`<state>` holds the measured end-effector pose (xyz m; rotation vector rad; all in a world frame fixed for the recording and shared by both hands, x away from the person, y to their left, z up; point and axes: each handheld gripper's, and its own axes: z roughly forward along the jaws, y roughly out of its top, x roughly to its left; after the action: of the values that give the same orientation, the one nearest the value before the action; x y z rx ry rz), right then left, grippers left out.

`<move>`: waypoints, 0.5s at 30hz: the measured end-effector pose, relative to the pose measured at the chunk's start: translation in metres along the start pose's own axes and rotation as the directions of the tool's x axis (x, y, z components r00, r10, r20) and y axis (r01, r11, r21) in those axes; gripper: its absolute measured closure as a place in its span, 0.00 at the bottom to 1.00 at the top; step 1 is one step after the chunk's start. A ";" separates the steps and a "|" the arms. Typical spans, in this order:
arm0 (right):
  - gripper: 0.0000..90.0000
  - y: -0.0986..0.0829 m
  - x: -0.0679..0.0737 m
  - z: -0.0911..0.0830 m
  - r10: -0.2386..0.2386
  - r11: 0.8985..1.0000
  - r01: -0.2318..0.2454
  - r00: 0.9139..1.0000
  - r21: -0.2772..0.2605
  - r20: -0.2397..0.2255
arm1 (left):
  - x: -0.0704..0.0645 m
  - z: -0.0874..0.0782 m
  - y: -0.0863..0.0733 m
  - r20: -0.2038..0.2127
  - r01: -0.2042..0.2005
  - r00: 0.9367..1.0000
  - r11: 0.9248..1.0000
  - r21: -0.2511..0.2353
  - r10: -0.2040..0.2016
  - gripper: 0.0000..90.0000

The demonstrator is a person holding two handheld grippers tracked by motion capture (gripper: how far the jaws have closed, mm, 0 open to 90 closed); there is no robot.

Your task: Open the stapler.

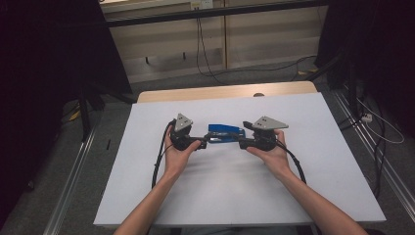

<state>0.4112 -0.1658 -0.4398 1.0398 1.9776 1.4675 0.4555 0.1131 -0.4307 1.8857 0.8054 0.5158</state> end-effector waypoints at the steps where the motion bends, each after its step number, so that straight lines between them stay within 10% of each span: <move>1: 0.48 -0.001 0.001 0.001 0.001 1.000 -0.001 1.000 0.001 -0.006 | 0.001 0.000 0.000 0.002 0.006 1.000 1.000 -0.002 -0.006 0.05; 11: 0.95 -0.003 0.007 0.005 0.000 0.999 0.002 0.998 0.040 -0.063 | 0.005 0.001 -0.004 0.023 0.022 0.999 1.000 0.017 -0.022 0.08; 15: 1.00 -0.003 0.007 0.009 0.019 0.999 -0.015 0.996 0.048 -0.085 | 0.006 0.002 -0.005 0.007 0.016 1.000 1.000 0.022 -0.017 0.06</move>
<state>0.4128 -0.1555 -0.4447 1.0316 2.0778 1.5036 0.4593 0.1177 -0.4362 1.8988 0.8248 0.4918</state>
